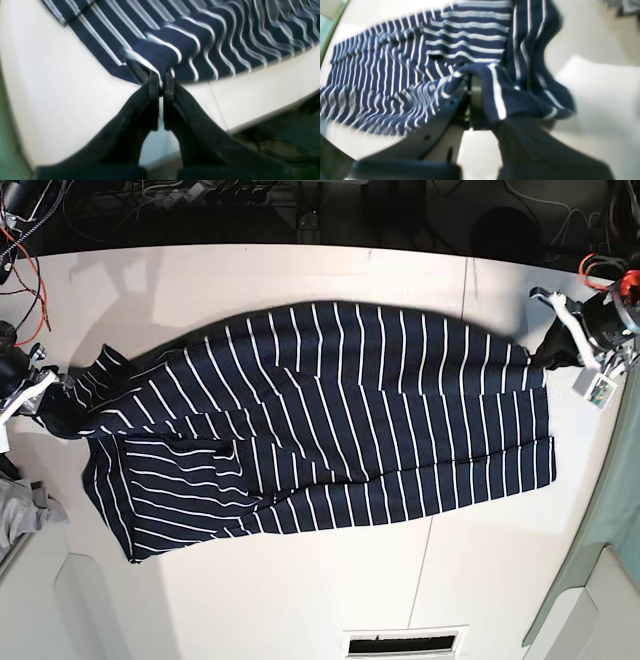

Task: Layout the t-shirt on the table in an organized manner, then fold the t-shirt properly
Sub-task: 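Grasp the shirt edge near the left gripper with the left gripper, then pull the shirt edge outward with the left gripper to smooth it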

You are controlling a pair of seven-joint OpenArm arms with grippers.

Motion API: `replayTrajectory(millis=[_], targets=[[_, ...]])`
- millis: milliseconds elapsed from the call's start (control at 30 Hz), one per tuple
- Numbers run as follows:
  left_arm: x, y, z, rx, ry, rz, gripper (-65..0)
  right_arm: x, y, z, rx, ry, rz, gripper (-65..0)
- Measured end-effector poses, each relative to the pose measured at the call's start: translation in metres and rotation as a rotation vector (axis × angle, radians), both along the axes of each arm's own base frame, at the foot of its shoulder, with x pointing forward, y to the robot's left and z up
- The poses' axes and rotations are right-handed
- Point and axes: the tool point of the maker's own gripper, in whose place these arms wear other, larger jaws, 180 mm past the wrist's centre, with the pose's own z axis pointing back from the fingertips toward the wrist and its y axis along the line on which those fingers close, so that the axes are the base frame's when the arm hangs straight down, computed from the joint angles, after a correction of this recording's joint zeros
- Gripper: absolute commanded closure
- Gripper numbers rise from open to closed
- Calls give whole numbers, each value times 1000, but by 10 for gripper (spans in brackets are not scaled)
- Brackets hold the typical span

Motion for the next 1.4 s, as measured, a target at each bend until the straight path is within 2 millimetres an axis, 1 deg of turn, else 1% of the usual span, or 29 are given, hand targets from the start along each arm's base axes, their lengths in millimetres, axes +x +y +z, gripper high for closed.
replayTrajectory(millis=[67,100,133,200,233,267,300,333,400,467,633,700,767,867,967,1100,1133,1200,1267,1333,1400], targets=[[8,1,-24,-6,44,18,0,6,16,-3,31,-12,28,0],[10,-2,-35,-18,71,25,0,6,21,-7,36,0,41,0],[9,-6,-46,-39,94,34,-15,5,25,-13,39,15,51,0],[6,-16,-65,-81,145,50,-154,1,29,-23,38,46,63,0],[7,-19,-71,-94,155,62,-229,-2,29,-27,30,63,68,0],[12,-20,-72,-109,154,74,-292,-3,30,-29,26,67,72,0],[18,-21,-70,-118,142,81,-336,-2,32,-28,29,64,77,0],[25,-22,-66,-129,127,83,-345,0,34,-27,33,54,80,0],[35,-26,-57,-160,121,85,-345,2,37,-26,36,49,82,0],[40,-27,-48,-185,109,82,-344,1,37,-28,30,55,84,0],[36,-26,-32,-259,84,82,-344,0,32,-29,8,62,82,0],[30,-19,-34,-255,88,98,-344,0,32,-30,8,63,83,0],[18,-14,-39,-255,107,102,-344,1,34,-28,14,54,80,0],[-4,-19,-49,-266,143,71,-343,3,33,-27,17,43,76,0],[-14,-22,-52,-289,129,83,-344,3,33,-27,17,43,76,0],[-30,-19,-70,-226,155,89,-344,3,33,-27,17,41,75,0],[-30,-19,-75,-217,151,110,-344,3,33,-26,19,39,74,0],[-24,-25,-78,-235,129,131,-344,4,34,-26,20,36,73,0],[-17,-26,-82,-242,123,159,-344,4,33,-25,22,33,73,0],[-5,-25,-82,-259,91,199,-344,4,33,-26,20,35,73,0],[3,-23,-85,-259,81,228,-344,3,34,-26,21,37,74,0]])
